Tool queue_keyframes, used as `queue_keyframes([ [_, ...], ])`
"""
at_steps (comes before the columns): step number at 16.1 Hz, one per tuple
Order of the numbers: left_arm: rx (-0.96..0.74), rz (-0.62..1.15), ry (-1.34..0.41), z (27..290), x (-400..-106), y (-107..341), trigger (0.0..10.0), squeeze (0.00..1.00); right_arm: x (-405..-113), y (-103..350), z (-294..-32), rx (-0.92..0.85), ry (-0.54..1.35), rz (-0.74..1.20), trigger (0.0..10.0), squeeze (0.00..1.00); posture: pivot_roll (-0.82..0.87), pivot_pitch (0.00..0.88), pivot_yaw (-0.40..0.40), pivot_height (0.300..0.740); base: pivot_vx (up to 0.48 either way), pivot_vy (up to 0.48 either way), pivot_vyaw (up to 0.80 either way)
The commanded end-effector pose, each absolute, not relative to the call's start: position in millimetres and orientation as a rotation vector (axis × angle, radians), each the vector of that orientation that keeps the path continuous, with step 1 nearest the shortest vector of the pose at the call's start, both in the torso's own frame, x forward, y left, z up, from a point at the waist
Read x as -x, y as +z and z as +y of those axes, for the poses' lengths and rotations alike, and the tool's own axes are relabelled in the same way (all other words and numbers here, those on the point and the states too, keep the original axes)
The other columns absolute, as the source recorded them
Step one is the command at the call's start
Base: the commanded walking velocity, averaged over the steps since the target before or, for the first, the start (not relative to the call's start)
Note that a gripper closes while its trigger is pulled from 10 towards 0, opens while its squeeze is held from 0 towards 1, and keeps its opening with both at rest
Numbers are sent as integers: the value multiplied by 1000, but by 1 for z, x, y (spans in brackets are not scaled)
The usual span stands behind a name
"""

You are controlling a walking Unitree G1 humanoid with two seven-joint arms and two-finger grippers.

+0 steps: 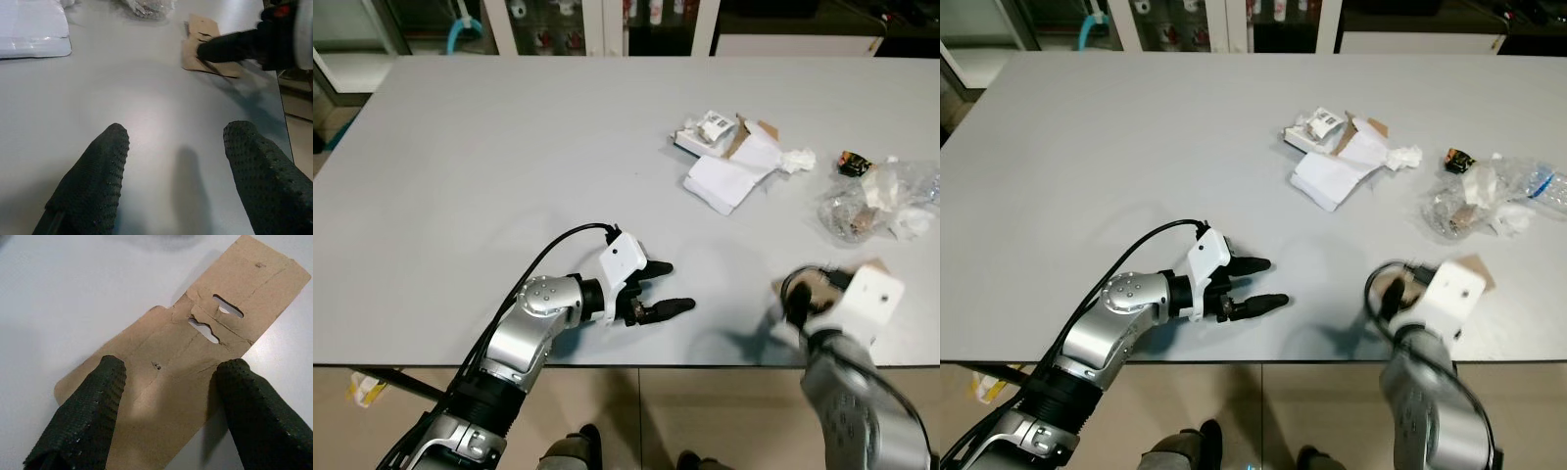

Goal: Picking trash to rubbish bin

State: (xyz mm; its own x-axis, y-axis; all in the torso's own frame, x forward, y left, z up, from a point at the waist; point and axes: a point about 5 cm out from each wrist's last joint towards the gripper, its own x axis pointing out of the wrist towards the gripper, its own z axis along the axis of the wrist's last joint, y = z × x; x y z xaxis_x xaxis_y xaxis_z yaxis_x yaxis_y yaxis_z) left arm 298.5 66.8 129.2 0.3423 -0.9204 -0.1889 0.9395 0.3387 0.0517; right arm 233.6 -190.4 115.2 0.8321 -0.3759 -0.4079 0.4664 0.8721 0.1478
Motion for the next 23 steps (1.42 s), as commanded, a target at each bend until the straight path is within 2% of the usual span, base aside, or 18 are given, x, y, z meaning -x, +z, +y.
queue_keyframes([
  [1,-157,128,-1235,65,-298,132,10000,0,-226,107,-168,-253,-405,459,10000,0,169,185,22,740,0,0,0],
  [5,-157,130,-1239,63,-298,131,10000,0,-235,131,-192,-24,-405,320,10000,0,165,171,25,740,0,0,0],
  [7,-158,132,-1240,62,-298,130,10000,0,-239,135,-198,-5,-406,308,10000,0,167,170,25,740,0,0,0],
  [15,-161,140,-1239,62,-298,129,10000,0,-251,134,-186,-24,-296,312,10000,0,178,164,26,740,0,0,0],
  [23,-165,147,-1249,61,-296,128,10000,0,-238,92,-180,-228,-302,499,10000,0,179,162,28,740,0,0,0],
])
